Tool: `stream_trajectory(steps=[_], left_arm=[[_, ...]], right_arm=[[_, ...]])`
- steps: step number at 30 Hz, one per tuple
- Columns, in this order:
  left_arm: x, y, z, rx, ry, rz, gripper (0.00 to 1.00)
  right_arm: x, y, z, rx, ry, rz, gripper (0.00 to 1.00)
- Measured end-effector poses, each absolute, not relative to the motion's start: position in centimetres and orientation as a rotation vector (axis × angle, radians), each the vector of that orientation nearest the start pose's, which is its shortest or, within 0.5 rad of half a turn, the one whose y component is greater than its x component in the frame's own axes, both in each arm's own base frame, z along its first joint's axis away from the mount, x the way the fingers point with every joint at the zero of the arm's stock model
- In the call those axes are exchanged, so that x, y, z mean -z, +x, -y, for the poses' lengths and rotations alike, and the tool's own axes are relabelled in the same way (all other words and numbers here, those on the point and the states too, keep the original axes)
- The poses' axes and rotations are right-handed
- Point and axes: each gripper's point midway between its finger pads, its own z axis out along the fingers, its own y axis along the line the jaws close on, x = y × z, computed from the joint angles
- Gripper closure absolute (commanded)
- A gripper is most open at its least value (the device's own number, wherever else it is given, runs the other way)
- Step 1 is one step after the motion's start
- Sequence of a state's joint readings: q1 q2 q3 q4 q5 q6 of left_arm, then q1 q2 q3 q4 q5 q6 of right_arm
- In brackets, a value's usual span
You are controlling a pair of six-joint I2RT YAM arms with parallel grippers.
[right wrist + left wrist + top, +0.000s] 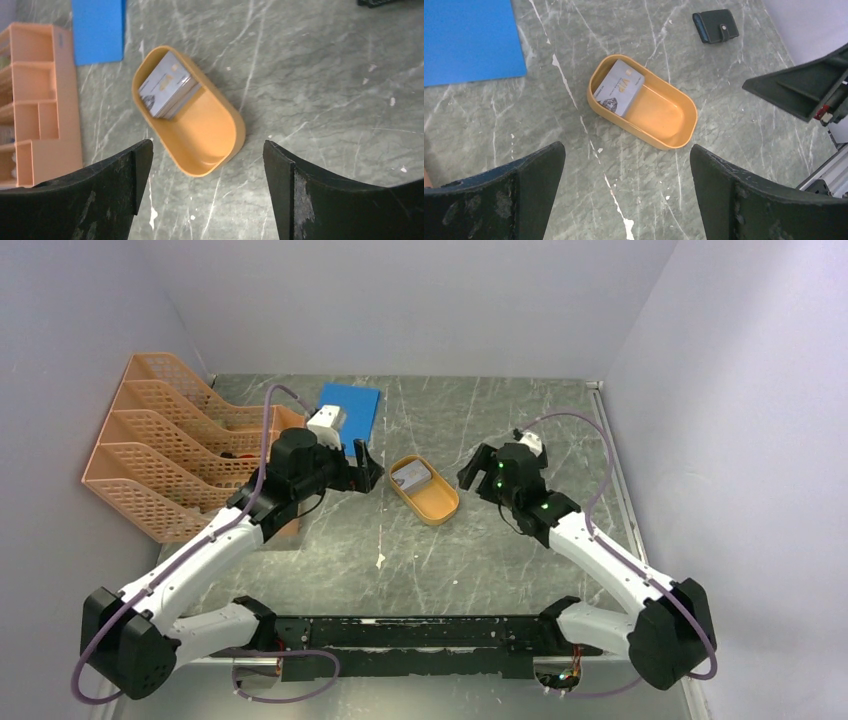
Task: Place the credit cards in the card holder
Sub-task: Move the card holder to the center of the board.
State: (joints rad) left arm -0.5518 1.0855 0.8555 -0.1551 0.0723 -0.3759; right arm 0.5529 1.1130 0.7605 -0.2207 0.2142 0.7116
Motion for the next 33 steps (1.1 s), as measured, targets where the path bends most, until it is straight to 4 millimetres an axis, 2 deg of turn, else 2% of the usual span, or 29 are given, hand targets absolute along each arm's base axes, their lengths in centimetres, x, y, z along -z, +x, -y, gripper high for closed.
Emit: stream_trajectory(steps=[8, 12, 19, 22, 24, 25, 30, 33], left_arm=[[-19.1, 29.7, 21.2, 0.635, 0.179, -2.105, 0.01], [-17.7, 29.5, 21.0, 0.621, 0.168, -2.152, 0.01], [-16.4, 29.5, 21.2, 0.619, 0.149, -2.197, 0.01], [-16.3, 29.5, 21.2, 0.623, 0.141, -2.205, 0.01], [-16.3, 29.4, 21.3, 0.626, 0.137, -2.207, 0.01], [-16.3, 29.4, 21.3, 0.628, 0.134, -2.208, 0.01], [-16.1, 29.2, 21.2, 0.628, 0.129, -2.214, 0.01], [-16.0, 29.2, 21.2, 0.628, 0.128, -2.216, 0.01]], right_arm=[[-12.2, 33.0, -12.3, -0.451, 0.549, -2.17, 0.23], [-11.0, 33.8, -10.8, -0.41, 0.624, -2.169, 0.24], [-9.1, 36.5, -5.5, -0.332, 0.929, -2.098, 0.19], [-8.7, 39.1, -3.7, -0.298, 1.048, -2.067, 0.17], [-8.9, 41.5, -3.0, -0.284, 1.098, -2.036, 0.17], [-9.8, 42.8, -2.8, -0.29, 1.113, -2.006, 0.16], [-8.4, 45.6, -1.4, -0.23, 1.197, -2.004, 0.09], [-6.9, 46.3, -0.1, -0.164, 1.249, -2.024, 0.06]])
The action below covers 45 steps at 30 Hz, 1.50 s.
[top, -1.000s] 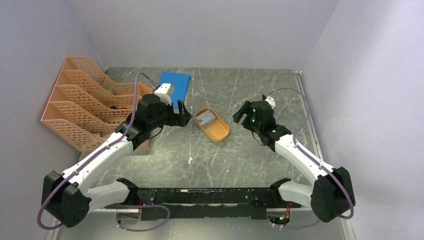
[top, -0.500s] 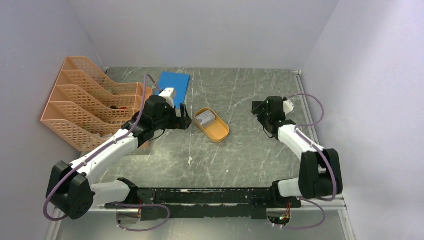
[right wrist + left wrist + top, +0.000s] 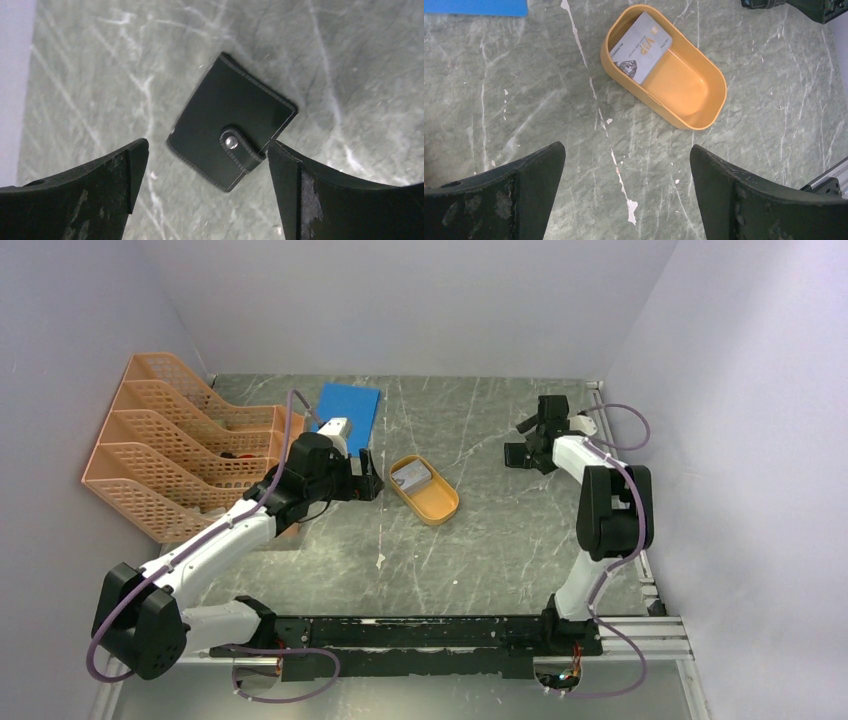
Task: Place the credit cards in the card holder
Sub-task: Move the card holder to the center of the board.
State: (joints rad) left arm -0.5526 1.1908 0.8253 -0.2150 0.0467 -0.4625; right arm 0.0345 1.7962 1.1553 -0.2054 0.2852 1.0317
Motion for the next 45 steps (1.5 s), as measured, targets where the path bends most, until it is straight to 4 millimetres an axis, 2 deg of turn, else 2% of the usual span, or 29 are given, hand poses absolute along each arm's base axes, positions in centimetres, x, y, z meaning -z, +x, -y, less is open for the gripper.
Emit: stream_trajectory(steps=[5, 10, 14, 20, 25, 33, 41, 45], left_arm=[[-16.0, 29.2, 21.2, 0.629, 0.125, -2.218, 0.01], [-15.9, 29.2, 21.1, 0.627, 0.126, -2.221, 0.01], [-15.7, 29.1, 21.0, 0.622, 0.124, -2.23, 0.01], [-15.4, 29.2, 20.8, 0.614, 0.117, -2.24, 0.01], [-15.0, 29.2, 20.8, 0.608, 0.116, -2.252, 0.01], [-14.9, 29.2, 20.6, 0.602, 0.112, -2.26, 0.01], [-14.9, 29.2, 20.6, 0.606, 0.112, -2.258, 0.01], [-15.2, 29.1, 20.7, 0.614, 0.115, -2.252, 0.01]], right_arm=[[-5.2, 46.2, 2.0, -0.051, 1.294, -2.061, 0.05], [-5.5, 48.6, 4.1, 0.028, 1.282, -2.061, 0.04], [-4.8, 49.8, 4.6, 0.073, 1.259, -2.091, 0.05], [-3.1, 50.6, 4.7, 0.121, 1.206, -2.172, 0.15], [-2.7, 50.6, 4.5, 0.131, 1.145, -2.219, 0.25], [-1.9, 49.9, 3.4, 0.148, 1.039, -2.288, 0.3], [-1.7, 48.2, 0.3, 0.162, 0.845, -2.36, 0.31], [-1.6, 46.4, -1.4, 0.16, 0.748, -2.391, 0.32]])
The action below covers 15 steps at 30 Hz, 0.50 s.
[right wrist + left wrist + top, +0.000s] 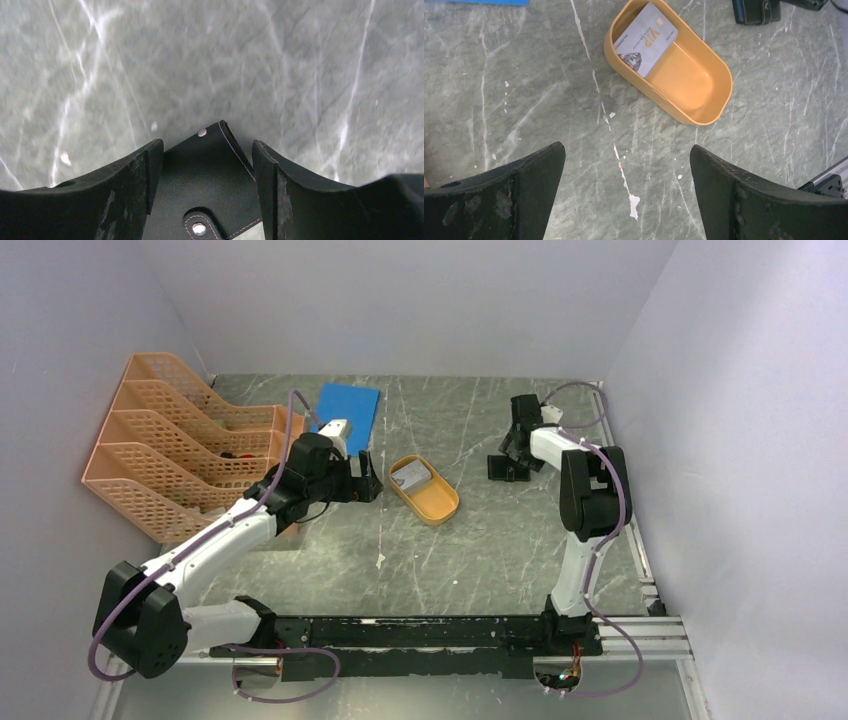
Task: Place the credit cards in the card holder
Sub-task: Move the card holder to the center of the board.
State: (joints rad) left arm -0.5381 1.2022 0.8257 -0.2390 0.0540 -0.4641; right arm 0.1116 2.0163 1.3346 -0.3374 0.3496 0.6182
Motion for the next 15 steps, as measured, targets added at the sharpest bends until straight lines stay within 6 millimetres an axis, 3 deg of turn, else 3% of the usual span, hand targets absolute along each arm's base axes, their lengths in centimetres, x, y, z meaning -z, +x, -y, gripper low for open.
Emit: stream_trajectory(steps=[15], left_arm=[[-15.6, 28.8, 21.1, 0.651, 0.133, -2.245, 0.01]], right_arm=[[-1.7, 34.7, -11.1, 0.044, 0.311, -2.559, 0.32]])
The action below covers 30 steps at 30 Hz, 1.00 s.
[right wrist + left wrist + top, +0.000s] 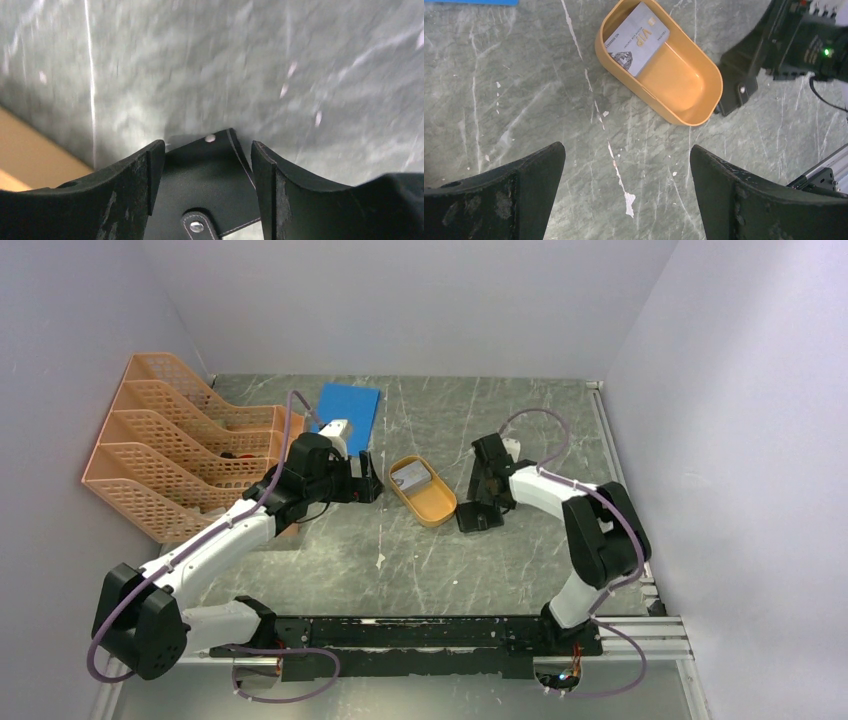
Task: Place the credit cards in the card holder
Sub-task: Move the card holder to the center of the board.
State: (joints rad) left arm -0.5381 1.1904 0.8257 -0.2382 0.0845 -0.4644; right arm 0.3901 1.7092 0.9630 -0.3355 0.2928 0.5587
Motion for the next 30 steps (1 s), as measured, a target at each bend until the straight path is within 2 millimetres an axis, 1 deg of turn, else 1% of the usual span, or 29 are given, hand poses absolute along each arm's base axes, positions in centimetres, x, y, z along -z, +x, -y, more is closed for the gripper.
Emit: stream_trajectory(steps=[3, 8, 11, 17, 20, 23, 26, 30], left_arm=[[-15.6, 28.7, 21.1, 0.653, 0.134, -2.245, 0.01], [-15.6, 28.7, 21.1, 0.657, 0.137, -2.247, 0.01], [-15.5, 28.7, 21.2, 0.656, 0.137, -2.25, 0.01], [-15.5, 28.7, 21.1, 0.654, 0.141, -2.249, 0.01], [-15.5, 28.7, 21.1, 0.652, 0.145, -2.249, 0.01], [-15.5, 28.5, 21.3, 0.654, 0.162, -2.246, 0.01], [-15.7, 28.2, 21.8, 0.66, 0.193, -2.238, 0.01], [-16.1, 26.9, 23.3, 0.686, 0.275, -2.221, 0.01]], right_arm=[[-1.8, 31.7, -11.7, 0.022, 0.25, -2.595, 0.32], [-1.7, 28.4, -11.6, -0.003, 0.207, -2.633, 0.32], [-1.7, 26.7, -12.2, -0.025, 0.157, -2.651, 0.32], [-1.5, 24.1, -14.6, -0.077, 0.022, -2.674, 0.32], [-1.9, 22.7, -15.5, -0.11, -0.041, -2.674, 0.24], [-3.1, 22.1, -16.0, -0.146, -0.043, -2.654, 0.19], [-5.2, 22.1, -15.8, -0.191, 0.018, -2.601, 0.18], [-8.7, 21.9, -15.6, -0.285, 0.163, -2.508, 0.15]])
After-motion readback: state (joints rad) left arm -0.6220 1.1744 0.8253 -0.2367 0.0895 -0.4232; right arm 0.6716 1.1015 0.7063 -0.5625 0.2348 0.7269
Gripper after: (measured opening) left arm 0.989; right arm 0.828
